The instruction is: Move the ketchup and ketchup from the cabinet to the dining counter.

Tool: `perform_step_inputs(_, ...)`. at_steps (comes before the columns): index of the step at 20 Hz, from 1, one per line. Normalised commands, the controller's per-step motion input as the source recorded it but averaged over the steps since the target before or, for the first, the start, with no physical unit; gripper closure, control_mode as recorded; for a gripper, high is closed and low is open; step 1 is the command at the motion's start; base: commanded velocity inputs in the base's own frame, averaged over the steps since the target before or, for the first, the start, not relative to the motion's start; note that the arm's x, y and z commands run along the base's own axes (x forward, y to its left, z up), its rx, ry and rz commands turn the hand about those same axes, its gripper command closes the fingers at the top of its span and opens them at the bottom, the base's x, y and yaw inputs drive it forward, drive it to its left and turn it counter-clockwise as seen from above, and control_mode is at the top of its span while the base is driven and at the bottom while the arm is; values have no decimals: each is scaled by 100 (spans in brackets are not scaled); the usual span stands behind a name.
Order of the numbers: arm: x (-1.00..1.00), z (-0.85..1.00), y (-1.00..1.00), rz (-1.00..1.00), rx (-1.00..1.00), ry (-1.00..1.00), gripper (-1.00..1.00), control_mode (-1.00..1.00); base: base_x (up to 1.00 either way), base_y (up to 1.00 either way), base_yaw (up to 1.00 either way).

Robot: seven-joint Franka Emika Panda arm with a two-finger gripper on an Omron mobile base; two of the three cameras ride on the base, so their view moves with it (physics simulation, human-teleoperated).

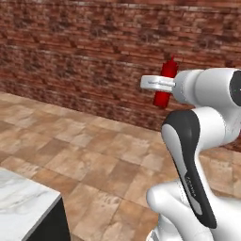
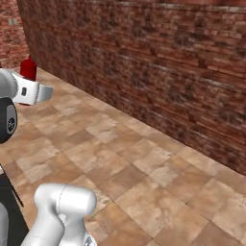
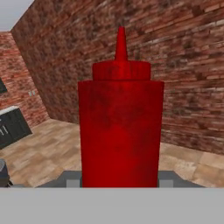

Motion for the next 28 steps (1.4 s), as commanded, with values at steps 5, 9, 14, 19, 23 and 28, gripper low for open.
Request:
perform_step_inputs(5,0,0,0,0,0,0,100,100,71,-7,46)
perform_step_inputs(9,0,0,0,0,0,0,100,100,87,-19,17)
perform_step_inputs(14,0,0,0,0,0,0,100,100,86,-13,24)
perform_step_inputs(19,0,0,0,0,0,0,100,100,84,-12,29)
perform_step_inputs(23,0,0,0,0,0,0,100,100,84,-11,30)
perform_step_inputs(28,0,0,0,0,0,0,100,100,83,-11,30)
